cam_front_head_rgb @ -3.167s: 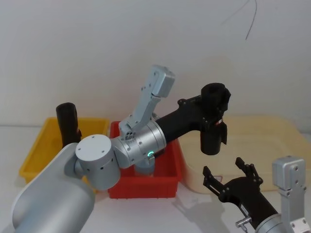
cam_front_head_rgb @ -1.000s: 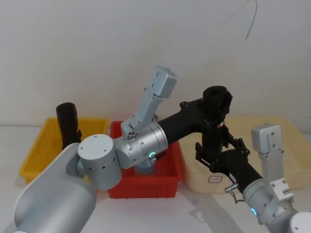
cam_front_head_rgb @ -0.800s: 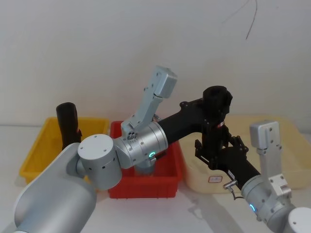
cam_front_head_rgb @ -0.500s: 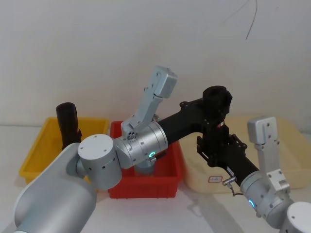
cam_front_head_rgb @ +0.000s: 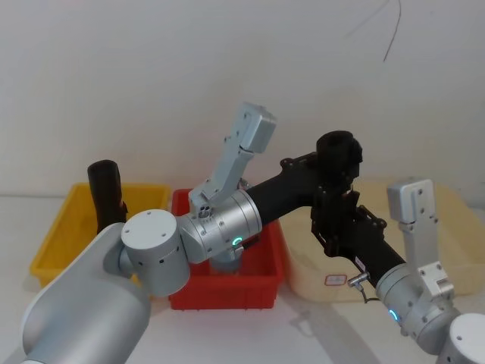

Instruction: Pick up the garbage bag with the one hand and transfer it to the other hand.

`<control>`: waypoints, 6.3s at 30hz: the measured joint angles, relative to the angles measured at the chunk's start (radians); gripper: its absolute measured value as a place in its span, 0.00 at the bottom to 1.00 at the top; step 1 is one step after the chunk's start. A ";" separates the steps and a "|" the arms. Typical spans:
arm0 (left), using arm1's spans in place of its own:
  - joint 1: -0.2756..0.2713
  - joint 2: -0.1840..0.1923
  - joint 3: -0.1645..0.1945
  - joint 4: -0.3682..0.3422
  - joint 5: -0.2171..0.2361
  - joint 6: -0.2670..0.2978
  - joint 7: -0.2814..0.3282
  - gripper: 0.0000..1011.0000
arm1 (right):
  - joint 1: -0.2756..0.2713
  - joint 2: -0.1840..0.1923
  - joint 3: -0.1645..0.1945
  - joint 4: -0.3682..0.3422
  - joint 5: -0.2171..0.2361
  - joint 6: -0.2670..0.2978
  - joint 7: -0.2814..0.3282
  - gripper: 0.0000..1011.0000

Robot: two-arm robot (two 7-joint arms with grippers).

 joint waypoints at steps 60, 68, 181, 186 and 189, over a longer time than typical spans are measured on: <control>0.052 0.046 -0.013 -0.097 0.019 -0.002 0.079 0.99 | 0.292 0.105 0.144 0.322 -0.074 0.232 -0.062 0.99; 0.113 0.092 -0.039 -0.199 0.054 -0.002 0.169 0.99 | 0.278 0.120 0.117 0.237 -0.117 0.230 -0.069 0.99; 0.484 0.307 -0.309 -0.686 0.347 0.096 0.741 0.99 | 0.326 -0.064 -0.258 0.334 -0.043 0.235 0.288 0.99; 0.484 0.307 -0.309 -0.686 0.347 0.096 0.741 0.99 | 0.335 -0.067 -0.260 0.349 -0.037 0.233 0.287 0.99; 0.484 0.307 -0.309 -0.686 0.347 0.096 0.741 0.99 | 0.339 -0.068 -0.263 0.356 -0.035 0.233 0.287 0.99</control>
